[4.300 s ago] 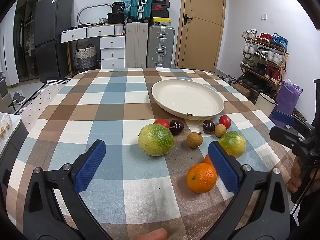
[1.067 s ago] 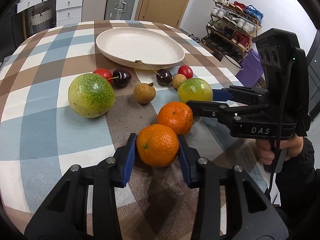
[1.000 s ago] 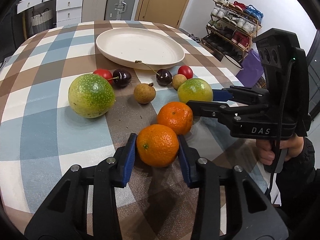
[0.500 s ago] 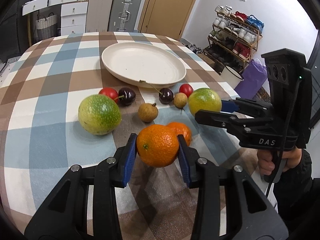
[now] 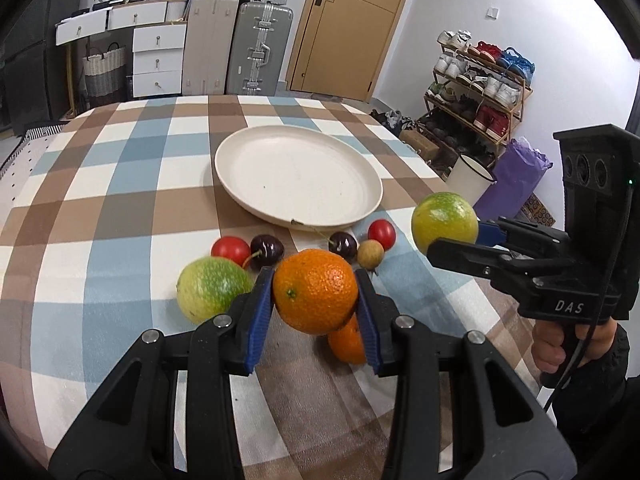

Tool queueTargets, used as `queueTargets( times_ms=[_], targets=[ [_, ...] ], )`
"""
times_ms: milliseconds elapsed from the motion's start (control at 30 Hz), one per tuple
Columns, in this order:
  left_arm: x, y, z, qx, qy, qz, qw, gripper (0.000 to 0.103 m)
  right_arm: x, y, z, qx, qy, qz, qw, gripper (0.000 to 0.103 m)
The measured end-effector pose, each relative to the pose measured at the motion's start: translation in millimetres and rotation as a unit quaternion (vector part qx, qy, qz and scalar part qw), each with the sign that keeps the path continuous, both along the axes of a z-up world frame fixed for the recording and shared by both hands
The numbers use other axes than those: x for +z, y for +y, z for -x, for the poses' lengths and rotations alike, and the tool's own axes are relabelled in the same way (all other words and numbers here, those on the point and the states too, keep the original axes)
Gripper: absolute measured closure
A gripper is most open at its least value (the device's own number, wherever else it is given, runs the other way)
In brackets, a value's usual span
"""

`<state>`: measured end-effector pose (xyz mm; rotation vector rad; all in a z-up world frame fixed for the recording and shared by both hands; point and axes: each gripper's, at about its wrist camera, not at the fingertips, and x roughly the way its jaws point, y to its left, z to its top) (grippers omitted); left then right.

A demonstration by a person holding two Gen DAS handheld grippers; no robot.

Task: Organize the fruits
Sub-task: 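Carry the orange with the left gripper while the right gripper carries the yellow-green fruit to the plate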

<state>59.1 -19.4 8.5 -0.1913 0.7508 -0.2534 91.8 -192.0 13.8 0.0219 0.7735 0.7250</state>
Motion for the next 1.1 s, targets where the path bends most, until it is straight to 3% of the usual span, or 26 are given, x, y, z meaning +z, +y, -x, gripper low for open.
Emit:
queueTargets(
  times_ms=[700,1100],
  targets=[
    [53.3,10.5,-66.8,0.044,-0.045,-0.02,0.9978,0.067,73.8,-31.6,-49.9,-0.049,-0.03,-0.047,0.997,0.053],
    [43.2,11.1,-107.5,0.053,-0.033,-0.034,0.9974,0.067,50.3,-13.5,-85.4,-0.042,0.002,-0.023,0.999,0.053]
  ],
)
